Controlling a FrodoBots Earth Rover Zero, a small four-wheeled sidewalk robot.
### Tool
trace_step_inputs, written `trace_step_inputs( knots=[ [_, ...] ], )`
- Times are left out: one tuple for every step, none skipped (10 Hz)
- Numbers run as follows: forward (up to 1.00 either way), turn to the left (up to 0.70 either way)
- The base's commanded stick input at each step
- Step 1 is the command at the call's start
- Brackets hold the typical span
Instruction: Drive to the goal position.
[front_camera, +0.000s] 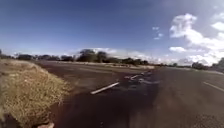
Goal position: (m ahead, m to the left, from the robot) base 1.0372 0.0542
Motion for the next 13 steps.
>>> trace_step_inputs(
  knots=[
    [0.5, 0.0],
    [0.5, 0.0],
    [0.5, 0.0],
    [0.5, 0.0],
    [0.5, 0.0],
    [0.5, 0.0],
    [0.5, 0.0],
    [0.5, 0.0],
    [0.5, 0.0],
    [0.5, 0.0],
    [0.5, 0.0],
    [0.5, 0.0],
    [0.5, 0.0]
  ],
)
